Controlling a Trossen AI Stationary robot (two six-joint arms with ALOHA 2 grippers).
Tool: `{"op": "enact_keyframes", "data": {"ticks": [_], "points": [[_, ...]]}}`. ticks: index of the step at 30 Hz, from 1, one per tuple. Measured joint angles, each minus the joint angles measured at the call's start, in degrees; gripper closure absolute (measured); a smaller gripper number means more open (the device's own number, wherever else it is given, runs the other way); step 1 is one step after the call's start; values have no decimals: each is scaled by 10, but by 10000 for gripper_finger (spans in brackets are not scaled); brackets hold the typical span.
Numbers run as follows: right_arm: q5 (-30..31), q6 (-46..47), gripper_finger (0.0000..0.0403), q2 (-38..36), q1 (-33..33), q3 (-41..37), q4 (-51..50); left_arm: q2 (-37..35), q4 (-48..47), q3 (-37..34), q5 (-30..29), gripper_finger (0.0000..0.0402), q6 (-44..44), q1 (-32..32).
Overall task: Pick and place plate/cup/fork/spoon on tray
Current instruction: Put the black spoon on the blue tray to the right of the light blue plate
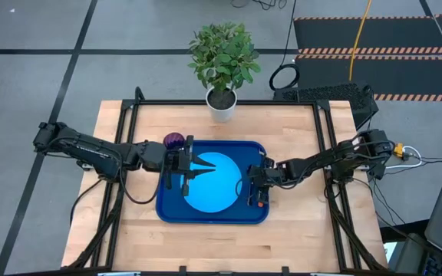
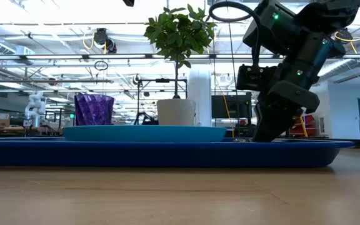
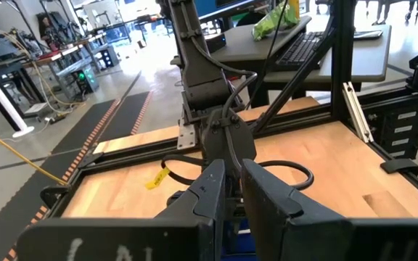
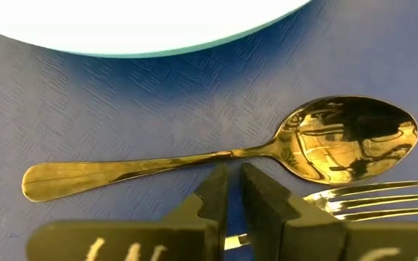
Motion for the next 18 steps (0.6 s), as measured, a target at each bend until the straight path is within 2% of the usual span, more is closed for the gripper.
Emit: {"op": "enact_keyframes", "data": {"ticks": [18], "points": [[-1,-14,369,1,-1,-1,15,0,0,0,0,350,0,0]]}}
